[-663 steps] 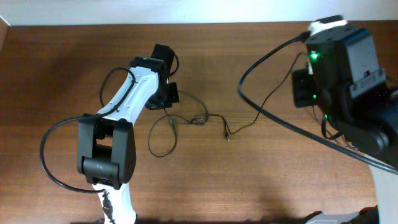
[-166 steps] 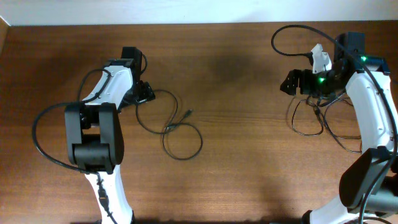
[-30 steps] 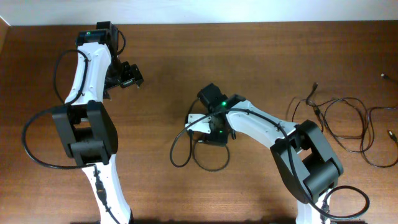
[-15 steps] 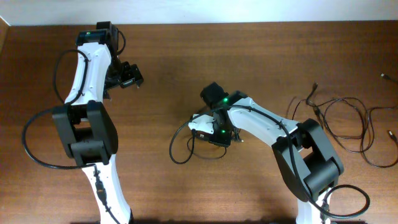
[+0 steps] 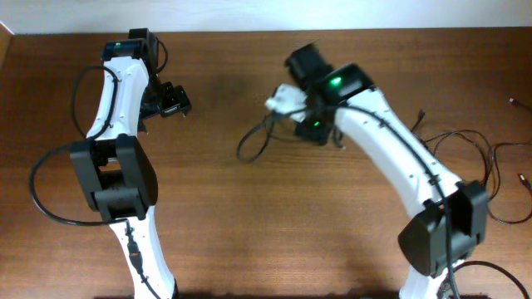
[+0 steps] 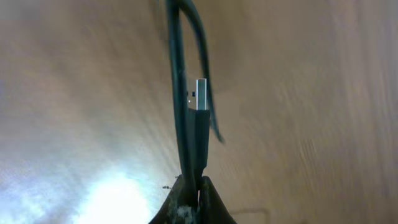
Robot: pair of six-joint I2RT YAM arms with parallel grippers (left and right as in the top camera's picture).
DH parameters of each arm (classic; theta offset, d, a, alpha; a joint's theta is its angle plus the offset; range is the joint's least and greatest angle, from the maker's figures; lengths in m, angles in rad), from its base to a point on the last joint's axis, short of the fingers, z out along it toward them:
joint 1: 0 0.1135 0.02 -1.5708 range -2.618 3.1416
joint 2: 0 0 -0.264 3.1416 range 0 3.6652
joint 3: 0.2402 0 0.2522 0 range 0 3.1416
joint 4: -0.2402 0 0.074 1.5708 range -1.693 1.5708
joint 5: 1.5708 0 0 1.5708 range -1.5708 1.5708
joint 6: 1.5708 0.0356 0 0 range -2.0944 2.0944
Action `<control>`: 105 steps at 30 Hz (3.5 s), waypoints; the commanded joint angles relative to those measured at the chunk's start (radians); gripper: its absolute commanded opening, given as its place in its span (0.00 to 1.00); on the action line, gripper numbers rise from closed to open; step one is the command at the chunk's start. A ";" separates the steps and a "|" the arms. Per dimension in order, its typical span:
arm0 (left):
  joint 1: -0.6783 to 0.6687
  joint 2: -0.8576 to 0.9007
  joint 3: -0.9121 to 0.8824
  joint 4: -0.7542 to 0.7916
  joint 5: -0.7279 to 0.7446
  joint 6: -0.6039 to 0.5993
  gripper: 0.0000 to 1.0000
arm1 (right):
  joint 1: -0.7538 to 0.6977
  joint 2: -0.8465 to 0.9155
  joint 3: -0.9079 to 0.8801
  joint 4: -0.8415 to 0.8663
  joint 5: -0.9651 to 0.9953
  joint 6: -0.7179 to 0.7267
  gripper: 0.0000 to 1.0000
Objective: Untangle cables
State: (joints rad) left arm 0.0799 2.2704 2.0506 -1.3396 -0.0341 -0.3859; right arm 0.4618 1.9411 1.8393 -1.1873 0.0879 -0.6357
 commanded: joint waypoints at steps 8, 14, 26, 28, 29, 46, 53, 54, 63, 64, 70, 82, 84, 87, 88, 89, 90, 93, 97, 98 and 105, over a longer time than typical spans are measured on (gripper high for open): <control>0.002 -0.004 0.007 -0.001 -0.008 -0.010 0.99 | -0.420 -0.003 0.006 0.024 -0.146 0.275 0.20; 0.002 -0.004 0.007 -0.001 -0.008 -0.010 0.99 | -0.496 -0.003 -0.022 0.026 -0.148 0.278 0.98; 0.002 -0.004 0.007 -0.001 -0.008 -0.010 0.99 | -0.496 -0.003 -0.074 0.055 -0.245 0.278 0.98; 0.002 -0.004 0.007 -0.001 -0.008 -0.010 0.99 | -0.496 -0.003 -0.074 0.055 -0.245 0.278 0.98; 0.002 -0.004 0.007 -0.001 -0.008 -0.010 0.99 | -0.496 -0.003 -0.074 0.055 -0.245 0.278 0.98; 0.002 -0.004 0.007 -0.001 -0.008 -0.010 0.99 | -0.496 -0.003 -0.074 0.055 -0.245 0.278 0.98; 0.002 -0.004 0.007 -0.001 -0.008 -0.010 0.99 | -0.496 -0.003 -0.074 0.054 -0.245 0.278 0.98; 0.002 -0.004 0.007 -0.001 -0.008 -0.010 0.99 | -0.496 -0.003 -0.074 0.055 -0.245 0.278 0.98; 0.002 -0.004 0.007 -0.001 -0.008 -0.010 0.99 | -0.496 -0.005 -0.074 0.055 -0.242 0.278 0.98; 0.002 -0.004 0.007 -0.001 -0.008 -0.010 0.99 | -0.496 -0.005 -0.074 0.055 -0.242 0.278 0.98; 0.002 -0.004 0.007 -0.001 -0.008 -0.010 0.99 | -0.496 -0.105 -0.074 0.054 -0.242 0.278 0.98; 0.002 -0.004 0.007 -0.001 -0.008 -0.010 0.99 | -0.496 -0.553 -0.074 0.054 -0.242 0.278 0.98; 0.002 -0.004 0.007 -0.001 -0.008 -0.010 0.99 | -0.496 -0.590 -0.074 0.054 -0.242 0.278 0.98; 0.002 -0.004 0.007 -0.001 -0.008 -0.010 0.99 | -0.496 -0.646 -0.074 0.054 -0.242 0.278 0.98; 0.002 -0.004 0.007 -0.001 -0.008 -0.010 0.99 | -0.496 -0.673 -0.074 0.054 -0.242 0.278 0.98; 0.002 -0.004 0.007 -0.001 -0.008 -0.010 0.99 | -0.496 -0.700 -0.074 0.054 -0.242 0.278 0.98; 0.002 -0.004 0.007 -0.001 -0.008 -0.010 0.99 | -0.496 -0.717 -0.074 0.054 -0.242 0.278 0.98; 0.002 -0.004 0.007 -0.001 -0.008 -0.010 0.99 | -0.496 -0.785 -0.074 0.053 -0.242 0.278 0.98; 0.002 -0.004 0.007 -0.001 -0.008 -0.010 0.99 | -0.496 -0.886 -0.074 0.053 -0.242 0.278 0.98; 0.002 -0.004 0.007 -0.001 -0.008 -0.010 0.99 | -0.496 -0.911 -0.074 0.053 -0.242 0.278 0.98; 0.002 -0.004 0.007 -0.001 -0.008 -0.010 0.99 | -0.447 -1.091 -0.074 0.008 -0.242 0.278 0.98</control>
State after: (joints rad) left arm 0.0799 2.2704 2.0506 -1.3396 -0.0345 -0.3859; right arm -0.0238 0.8928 1.7687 -1.1759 -0.1417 -0.3660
